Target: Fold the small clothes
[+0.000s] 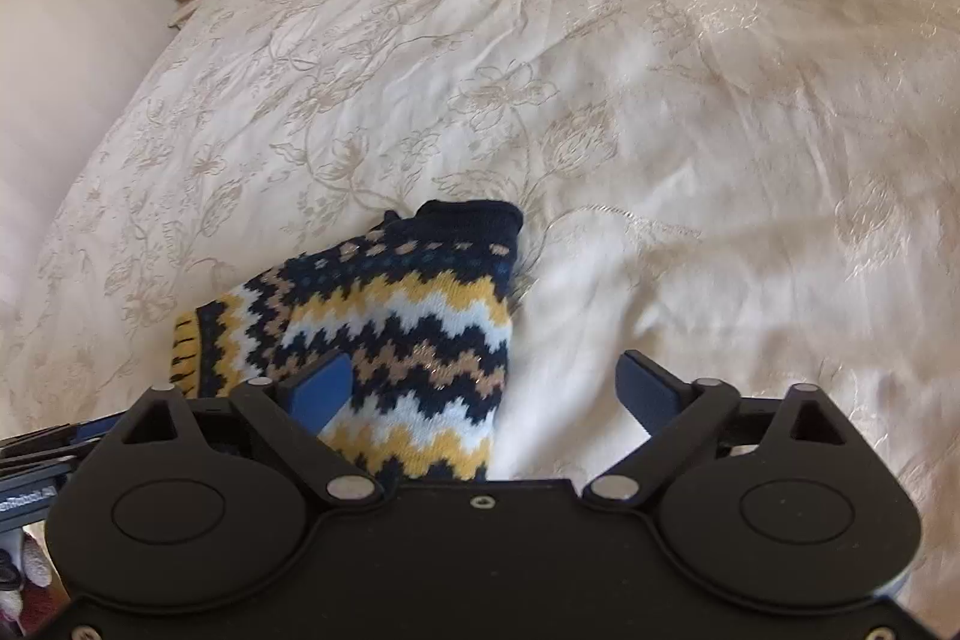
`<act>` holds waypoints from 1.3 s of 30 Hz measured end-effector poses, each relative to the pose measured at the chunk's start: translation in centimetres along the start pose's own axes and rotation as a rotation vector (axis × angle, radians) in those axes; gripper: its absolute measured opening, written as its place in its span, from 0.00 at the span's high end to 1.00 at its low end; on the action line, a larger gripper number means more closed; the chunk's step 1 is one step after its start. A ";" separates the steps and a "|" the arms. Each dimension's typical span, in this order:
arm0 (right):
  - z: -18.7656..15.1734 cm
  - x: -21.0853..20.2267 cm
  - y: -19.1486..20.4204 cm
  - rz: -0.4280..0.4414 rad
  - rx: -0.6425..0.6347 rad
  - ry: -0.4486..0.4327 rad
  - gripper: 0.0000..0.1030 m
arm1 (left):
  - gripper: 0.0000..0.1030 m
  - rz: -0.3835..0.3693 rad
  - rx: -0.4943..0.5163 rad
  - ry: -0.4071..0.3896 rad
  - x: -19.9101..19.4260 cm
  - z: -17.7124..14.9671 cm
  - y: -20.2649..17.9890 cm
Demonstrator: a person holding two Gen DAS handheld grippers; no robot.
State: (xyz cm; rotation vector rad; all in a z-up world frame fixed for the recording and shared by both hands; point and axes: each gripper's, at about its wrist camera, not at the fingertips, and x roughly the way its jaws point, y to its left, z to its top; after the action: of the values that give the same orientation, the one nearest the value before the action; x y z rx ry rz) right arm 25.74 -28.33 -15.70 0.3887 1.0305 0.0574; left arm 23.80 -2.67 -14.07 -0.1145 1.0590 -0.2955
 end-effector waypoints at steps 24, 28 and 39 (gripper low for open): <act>0.8 4.5 3.8 -0.103 -0.212 0.022 0.01 | 0.37 0.107 -0.052 0.065 1.2 -1.4 2.4; -2.4 2.9 5.4 -0.101 -0.245 0.023 0.01 | 0.36 0.120 -0.030 0.057 0.9 -2.1 2.2; -6.4 1.7 6.7 -0.097 -0.248 0.052 0.01 | 0.25 0.119 -0.026 0.114 1.2 -2.3 2.2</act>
State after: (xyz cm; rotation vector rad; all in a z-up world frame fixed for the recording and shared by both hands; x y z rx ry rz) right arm 22.14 -19.88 -17.70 0.1117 1.0781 0.1080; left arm 22.75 -0.85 -16.76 -0.0579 1.1781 -0.1828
